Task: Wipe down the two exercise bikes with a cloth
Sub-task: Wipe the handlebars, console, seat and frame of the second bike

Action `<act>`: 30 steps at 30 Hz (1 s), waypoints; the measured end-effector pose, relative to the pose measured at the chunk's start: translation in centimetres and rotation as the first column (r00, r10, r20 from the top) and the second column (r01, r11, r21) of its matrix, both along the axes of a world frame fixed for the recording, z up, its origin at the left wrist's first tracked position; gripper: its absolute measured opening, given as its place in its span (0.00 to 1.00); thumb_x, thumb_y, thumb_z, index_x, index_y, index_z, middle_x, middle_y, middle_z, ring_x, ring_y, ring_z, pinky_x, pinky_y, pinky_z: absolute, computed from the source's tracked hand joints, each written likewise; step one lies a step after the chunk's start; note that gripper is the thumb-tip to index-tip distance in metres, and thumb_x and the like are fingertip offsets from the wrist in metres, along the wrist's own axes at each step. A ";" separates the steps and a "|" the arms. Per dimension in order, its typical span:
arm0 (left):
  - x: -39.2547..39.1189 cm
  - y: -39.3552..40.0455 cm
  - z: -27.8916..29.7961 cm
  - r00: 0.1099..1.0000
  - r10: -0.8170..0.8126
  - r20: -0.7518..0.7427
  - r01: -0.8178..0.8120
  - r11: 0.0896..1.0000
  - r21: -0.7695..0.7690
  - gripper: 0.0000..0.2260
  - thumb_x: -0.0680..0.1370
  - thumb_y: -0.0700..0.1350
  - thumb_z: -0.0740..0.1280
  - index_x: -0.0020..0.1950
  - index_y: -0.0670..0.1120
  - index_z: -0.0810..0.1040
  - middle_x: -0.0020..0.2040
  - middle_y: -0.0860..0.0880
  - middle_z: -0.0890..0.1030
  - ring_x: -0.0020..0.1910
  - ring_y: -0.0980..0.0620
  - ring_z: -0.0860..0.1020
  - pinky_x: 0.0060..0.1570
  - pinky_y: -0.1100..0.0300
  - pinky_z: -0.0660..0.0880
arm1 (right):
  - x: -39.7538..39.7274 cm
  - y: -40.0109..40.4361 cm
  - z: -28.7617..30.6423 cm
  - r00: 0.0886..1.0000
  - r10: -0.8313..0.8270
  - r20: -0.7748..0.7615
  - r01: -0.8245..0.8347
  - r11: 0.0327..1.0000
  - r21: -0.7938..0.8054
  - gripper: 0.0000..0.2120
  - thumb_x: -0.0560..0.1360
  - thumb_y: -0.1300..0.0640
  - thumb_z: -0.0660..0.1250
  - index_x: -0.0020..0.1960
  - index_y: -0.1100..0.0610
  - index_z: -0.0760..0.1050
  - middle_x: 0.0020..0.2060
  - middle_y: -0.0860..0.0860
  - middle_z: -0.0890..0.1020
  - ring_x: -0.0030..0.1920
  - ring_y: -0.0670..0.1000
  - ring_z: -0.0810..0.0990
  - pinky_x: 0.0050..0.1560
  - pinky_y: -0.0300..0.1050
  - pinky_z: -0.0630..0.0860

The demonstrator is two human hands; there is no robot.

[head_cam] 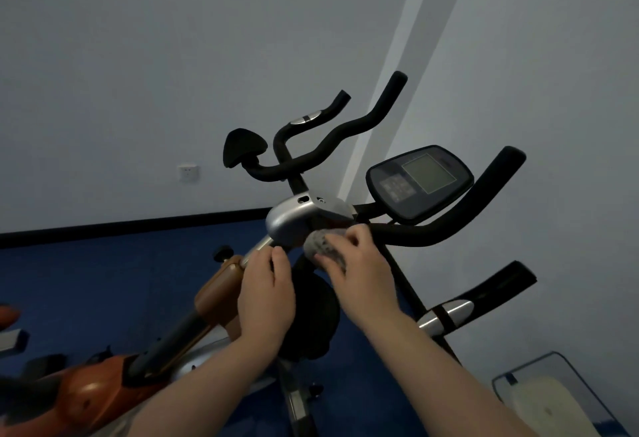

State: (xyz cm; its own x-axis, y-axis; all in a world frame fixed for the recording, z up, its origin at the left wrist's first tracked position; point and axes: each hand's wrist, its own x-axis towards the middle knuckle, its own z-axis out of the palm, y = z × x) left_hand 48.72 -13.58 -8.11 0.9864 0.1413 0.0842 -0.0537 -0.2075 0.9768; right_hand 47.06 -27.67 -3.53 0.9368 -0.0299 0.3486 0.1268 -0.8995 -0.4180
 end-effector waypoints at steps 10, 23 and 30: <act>0.1 0.0 -0.1 1.000 0.016 -0.023 -0.015 1.000 0.021 0.14 0.83 0.48 0.55 0.39 0.46 0.71 0.34 0.49 0.75 0.34 0.58 0.74 0.34 0.58 0.67 | 0.5 -1.1 1.2 0.985 0.051 -0.166 -0.021 0.984 0.176 0.13 0.77 0.49 0.68 0.60 0.50 0.79 0.47 0.42 0.70 0.45 0.40 0.73 0.44 0.31 0.67; 0.1 0.6 0.1 0.994 -0.079 -0.080 0.077 0.997 -0.029 0.17 0.83 0.45 0.55 0.34 0.48 0.67 0.32 0.49 0.71 0.30 0.57 0.69 0.35 0.56 0.66 | -7.8 3.1 -0.1 0.969 -0.207 -0.138 0.242 0.910 0.336 0.10 0.76 0.47 0.68 0.47 0.53 0.82 0.41 0.45 0.75 0.41 0.42 0.77 0.44 0.39 0.75; -1.4 1.5 0.3 0.958 -0.183 -0.221 0.122 0.957 -0.263 0.18 0.84 0.52 0.54 0.37 0.46 0.69 0.34 0.46 0.72 0.34 0.51 0.72 0.40 0.51 0.70 | -8.8 4.7 0.0 0.919 -0.335 -0.206 0.392 0.830 0.398 0.11 0.77 0.47 0.67 0.45 0.54 0.81 0.42 0.47 0.76 0.41 0.42 0.77 0.42 0.32 0.72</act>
